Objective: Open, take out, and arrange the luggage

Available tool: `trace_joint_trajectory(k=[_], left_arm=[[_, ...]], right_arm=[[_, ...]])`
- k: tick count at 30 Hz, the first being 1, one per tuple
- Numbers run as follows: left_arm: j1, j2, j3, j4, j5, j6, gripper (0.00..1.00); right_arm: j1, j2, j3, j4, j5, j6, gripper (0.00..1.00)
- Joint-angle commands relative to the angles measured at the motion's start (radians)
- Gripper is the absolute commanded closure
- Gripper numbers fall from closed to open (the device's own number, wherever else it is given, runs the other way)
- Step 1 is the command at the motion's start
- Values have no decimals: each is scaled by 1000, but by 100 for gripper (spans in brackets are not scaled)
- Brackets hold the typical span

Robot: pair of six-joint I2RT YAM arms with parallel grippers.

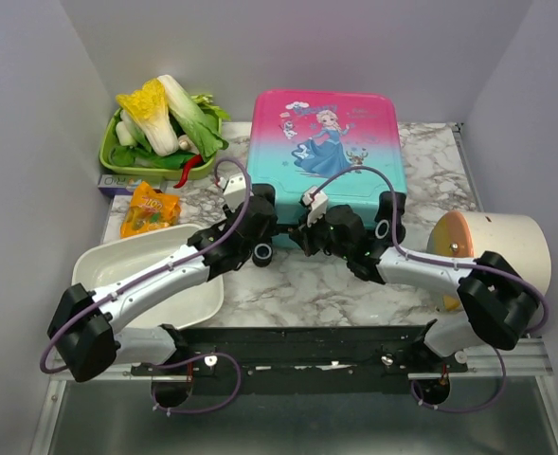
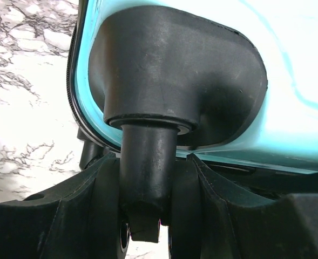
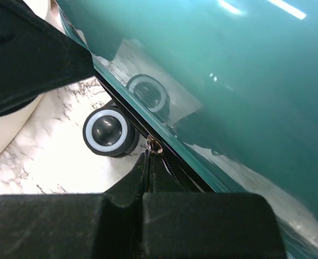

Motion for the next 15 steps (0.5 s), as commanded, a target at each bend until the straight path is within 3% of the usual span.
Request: trace_joint_trajectory(k=[1,7,15], left_arm=[[-141,19,12,25,26,-96,100],[-295,109,107,-33,-97,-181,100],[-393,124,141,10,-100,-185,100]], right_arm=[[-30,-34,121,133,-90,13,99],[-142,-69,122,56,-102,9,99],[-194,-213,-12,42,-142,-11,99]])
